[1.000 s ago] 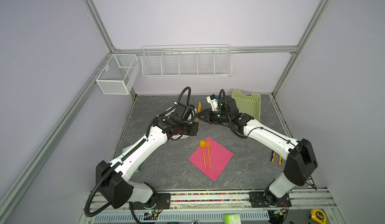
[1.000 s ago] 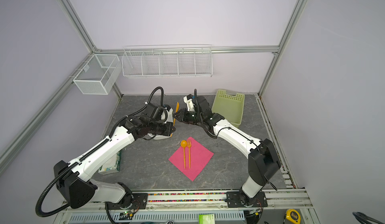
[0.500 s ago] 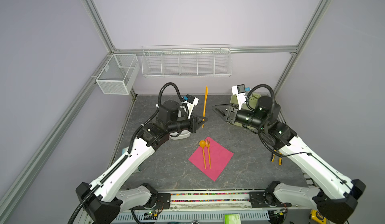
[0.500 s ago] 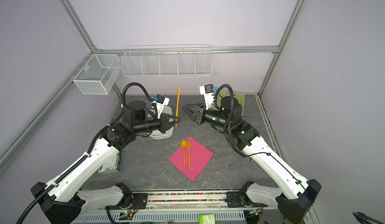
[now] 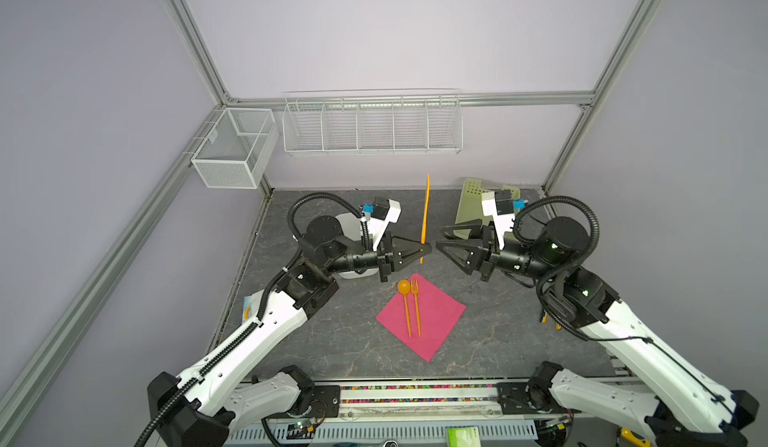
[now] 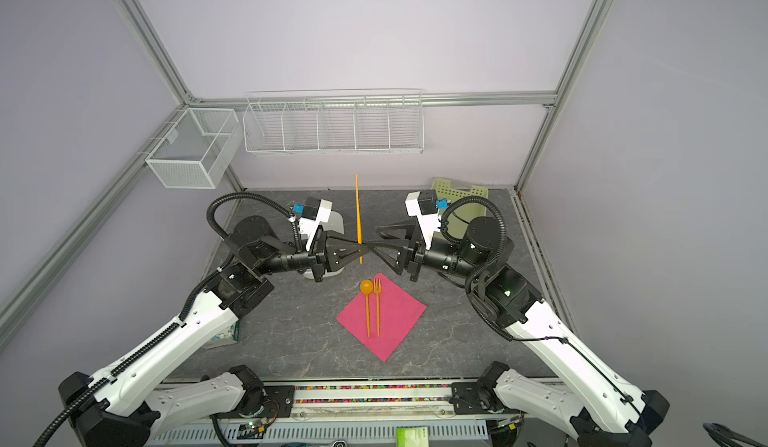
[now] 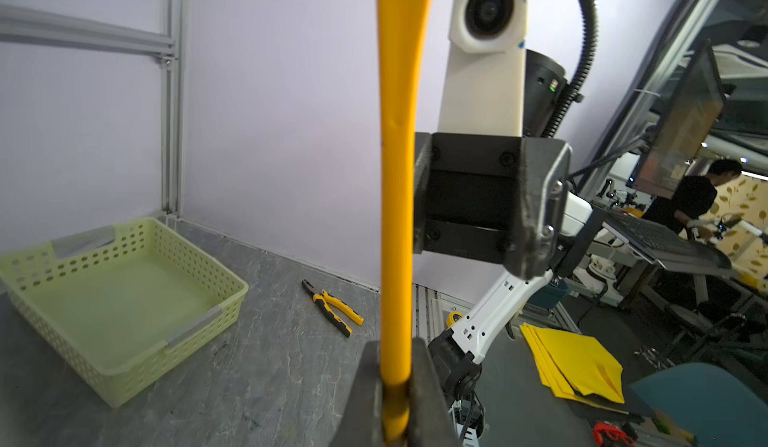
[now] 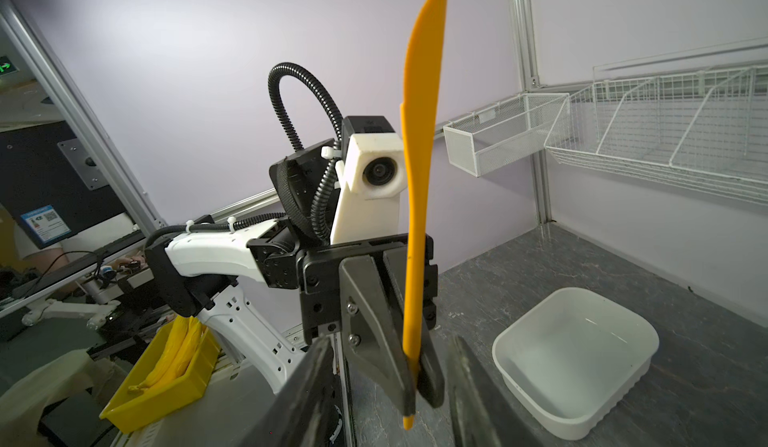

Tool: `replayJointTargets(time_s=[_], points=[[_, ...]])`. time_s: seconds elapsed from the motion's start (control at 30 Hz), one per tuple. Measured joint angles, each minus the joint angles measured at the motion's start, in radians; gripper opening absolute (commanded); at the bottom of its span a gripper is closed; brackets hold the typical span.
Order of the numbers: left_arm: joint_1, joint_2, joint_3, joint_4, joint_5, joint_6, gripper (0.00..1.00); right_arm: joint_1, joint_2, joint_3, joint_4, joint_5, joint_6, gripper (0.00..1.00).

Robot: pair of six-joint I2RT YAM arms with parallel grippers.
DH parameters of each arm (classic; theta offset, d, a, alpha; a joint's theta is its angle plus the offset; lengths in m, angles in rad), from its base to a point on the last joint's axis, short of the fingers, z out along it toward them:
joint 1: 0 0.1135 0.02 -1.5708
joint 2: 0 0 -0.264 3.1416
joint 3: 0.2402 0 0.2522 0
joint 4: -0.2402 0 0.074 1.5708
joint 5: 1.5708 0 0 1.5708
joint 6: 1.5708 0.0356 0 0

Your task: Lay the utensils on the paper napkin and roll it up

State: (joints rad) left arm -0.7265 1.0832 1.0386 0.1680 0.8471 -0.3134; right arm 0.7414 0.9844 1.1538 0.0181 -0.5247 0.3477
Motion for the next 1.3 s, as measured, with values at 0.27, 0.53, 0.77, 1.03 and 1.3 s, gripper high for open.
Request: replayJointTargets(time_s=[0.27, 0.53, 0.77, 1.03, 1.3], points=[[-0.031, -0.07, -0.045, 0.043, 0.005, 0.08, 0.0, 0.074, 0.005, 0.0, 0.01, 0.016, -0.064, 0.43], [-0.031, -0.09, -0.081, 0.099, -0.002, 0.082, 0.0, 0.117, 0.037, 0.01, 0.011, 0.023, -0.102, 0.41], [-0.032, -0.103, -0.095, 0.122, -0.001, 0.075, 0.0, 0.141, 0.063, 0.036, 0.01, 0.023, -0.12, 0.35], [-0.032, -0.113, -0.099, 0.139, -0.001, 0.063, 0.0, 0.146, 0.063, 0.045, 0.014, 0.023, -0.126, 0.3], [-0.033, -0.113, -0.105, 0.142, 0.011, 0.06, 0.0, 0.152, 0.075, 0.065, 0.015, 0.023, -0.132, 0.27]])
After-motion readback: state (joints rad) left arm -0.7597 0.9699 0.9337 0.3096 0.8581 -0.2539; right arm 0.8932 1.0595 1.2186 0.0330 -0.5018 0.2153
